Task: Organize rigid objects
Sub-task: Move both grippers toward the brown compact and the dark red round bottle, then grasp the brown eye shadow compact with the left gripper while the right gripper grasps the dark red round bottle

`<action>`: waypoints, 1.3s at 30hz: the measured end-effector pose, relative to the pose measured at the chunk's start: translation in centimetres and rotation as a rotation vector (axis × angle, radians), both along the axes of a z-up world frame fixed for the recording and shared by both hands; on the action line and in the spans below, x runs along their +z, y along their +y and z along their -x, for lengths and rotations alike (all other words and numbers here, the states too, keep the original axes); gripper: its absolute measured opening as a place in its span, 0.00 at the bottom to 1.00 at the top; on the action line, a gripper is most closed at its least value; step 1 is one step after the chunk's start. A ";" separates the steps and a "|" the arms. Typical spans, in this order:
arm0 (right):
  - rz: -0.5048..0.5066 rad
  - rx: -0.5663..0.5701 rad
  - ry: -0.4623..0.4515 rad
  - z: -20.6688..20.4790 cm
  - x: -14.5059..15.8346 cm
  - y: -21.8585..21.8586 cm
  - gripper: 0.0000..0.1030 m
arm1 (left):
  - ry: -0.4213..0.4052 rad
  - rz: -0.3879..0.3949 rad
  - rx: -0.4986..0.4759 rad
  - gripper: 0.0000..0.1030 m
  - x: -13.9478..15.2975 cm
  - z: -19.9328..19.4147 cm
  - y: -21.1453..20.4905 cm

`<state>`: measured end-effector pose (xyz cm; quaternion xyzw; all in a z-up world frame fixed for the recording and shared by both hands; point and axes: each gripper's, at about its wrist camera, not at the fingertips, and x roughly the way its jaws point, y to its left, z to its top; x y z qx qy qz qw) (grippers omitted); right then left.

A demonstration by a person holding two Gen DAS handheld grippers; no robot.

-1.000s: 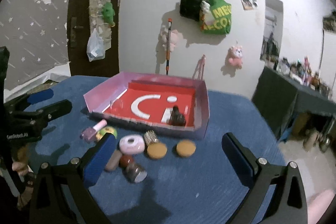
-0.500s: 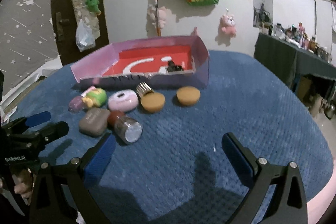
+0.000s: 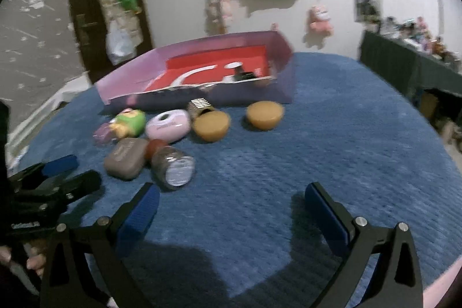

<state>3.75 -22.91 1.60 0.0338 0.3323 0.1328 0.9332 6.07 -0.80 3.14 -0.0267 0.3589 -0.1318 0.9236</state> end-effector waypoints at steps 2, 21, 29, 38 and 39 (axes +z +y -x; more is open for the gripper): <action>-0.027 0.054 0.025 -0.5 0.1 -0.1 1.00 | 0.001 0.001 -0.030 0.95 0.5 -0.4 -0.3; 0.081 0.288 0.144 -4.7 0.6 1.6 0.97 | 0.152 -0.014 -0.128 0.94 0.2 -5.3 -2.6; 0.131 0.343 0.167 -5.7 0.9 2.5 0.87 | 0.149 -0.094 -0.135 0.94 -0.1 -5.4 -3.1; 0.132 0.389 0.166 -6.1 0.9 3.7 0.77 | 0.134 -0.125 -0.158 0.94 0.2 -5.0 -2.1; 0.123 0.400 0.169 -6.1 1.0 3.7 0.72 | 0.134 -0.125 -0.158 0.94 0.2 -5.1 -2.2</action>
